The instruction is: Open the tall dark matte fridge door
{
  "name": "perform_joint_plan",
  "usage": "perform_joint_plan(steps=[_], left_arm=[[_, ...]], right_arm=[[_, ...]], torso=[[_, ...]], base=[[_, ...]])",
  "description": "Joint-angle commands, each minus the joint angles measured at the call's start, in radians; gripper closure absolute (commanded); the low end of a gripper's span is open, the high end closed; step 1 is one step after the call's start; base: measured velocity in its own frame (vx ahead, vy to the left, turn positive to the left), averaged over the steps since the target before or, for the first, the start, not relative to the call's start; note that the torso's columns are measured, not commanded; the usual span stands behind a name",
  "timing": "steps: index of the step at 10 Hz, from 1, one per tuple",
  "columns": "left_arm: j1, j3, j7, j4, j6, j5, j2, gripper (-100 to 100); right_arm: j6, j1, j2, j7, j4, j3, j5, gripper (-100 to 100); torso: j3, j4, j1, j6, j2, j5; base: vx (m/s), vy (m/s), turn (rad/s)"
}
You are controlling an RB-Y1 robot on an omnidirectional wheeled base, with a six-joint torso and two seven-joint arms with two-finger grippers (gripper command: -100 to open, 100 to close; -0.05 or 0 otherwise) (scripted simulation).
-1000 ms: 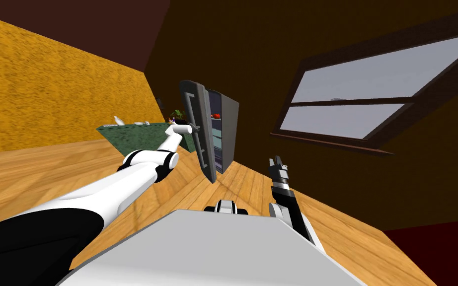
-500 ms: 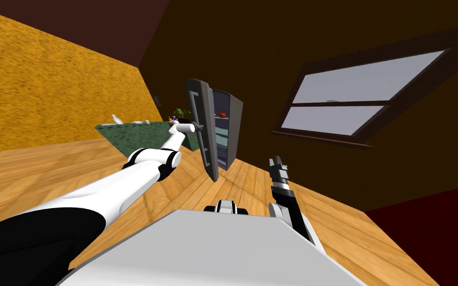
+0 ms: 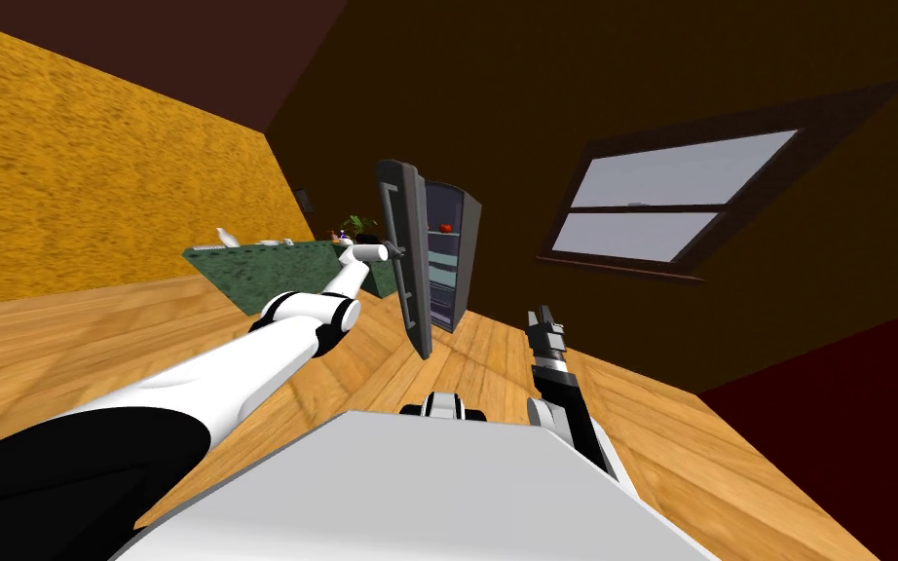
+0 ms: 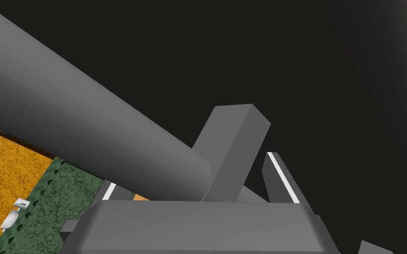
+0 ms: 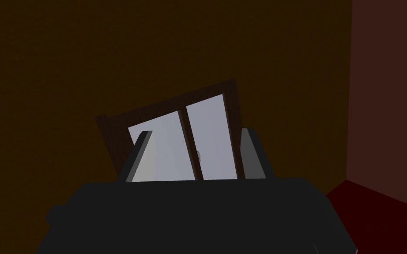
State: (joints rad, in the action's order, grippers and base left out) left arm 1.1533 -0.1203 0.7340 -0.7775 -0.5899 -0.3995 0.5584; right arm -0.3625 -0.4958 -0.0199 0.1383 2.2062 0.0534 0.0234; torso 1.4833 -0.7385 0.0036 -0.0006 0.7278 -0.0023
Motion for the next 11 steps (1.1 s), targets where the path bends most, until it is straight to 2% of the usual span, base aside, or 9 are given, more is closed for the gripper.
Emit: perform_joint_plan(steps=[1,3,6,8,9,10,11], left_arm=[[0.012,0.014,-0.016,-0.018,-0.004,-0.017,-0.01,100],[0.015,0.032,-0.034,-0.036,-0.012,-0.047,-0.035,100],[0.017,0.041,-0.043,-0.046,-0.016,-0.062,-0.047,100],[0.02,0.06,-0.061,-0.064,-0.024,-0.092,-0.072,100],[0.02,0.06,-0.061,-0.064,-0.024,-0.092,-0.072,100],[0.022,0.069,-0.07,-0.074,-0.028,-0.106,-0.084,100],[0.017,0.064,-0.054,-0.073,-0.033,-0.093,-0.085,100]], right_arm=[[0.0,0.0,0.0,0.0,0.0,0.0,0.0,0],[0.0,0.0,0.0,0.0,0.0,0.0,0.0,0],[0.0,0.0,0.0,0.0,0.0,0.0,0.0,0],[0.0,0.0,0.0,0.0,0.0,0.0,0.0,0],[0.0,0.0,0.0,0.0,0.0,0.0,0.0,0],[0.0,0.0,0.0,0.0,0.0,0.0,0.0,0],[0.0,0.0,0.0,0.0,0.0,0.0,0.0,0]], torso=[[0.004,-0.001,0.003,0.002,-0.004,-0.001],[0.004,0.0,0.001,0.001,-0.005,0.0],[0.0,0.0,-0.003,0.001,0.0,0.0],[0.0,0.0,-0.002,0.002,0.0,-0.001],[-0.002,0.0,0.0,0.003,0.004,0.0],[-0.003,0.001,-0.005,0.0,0.003,0.0],[-0.003,0.0,-0.006,0.001,0.004,0.0]], base=[[-0.105,0.317,-0.08],[-0.146,0.363,-0.1],[-0.1,0.303,-0.069],[-0.104,0.361,-0.096],[-0.089,0.321,-0.094],[-0.066,0.3,-0.052],[-0.038,0.147,-0.023]])
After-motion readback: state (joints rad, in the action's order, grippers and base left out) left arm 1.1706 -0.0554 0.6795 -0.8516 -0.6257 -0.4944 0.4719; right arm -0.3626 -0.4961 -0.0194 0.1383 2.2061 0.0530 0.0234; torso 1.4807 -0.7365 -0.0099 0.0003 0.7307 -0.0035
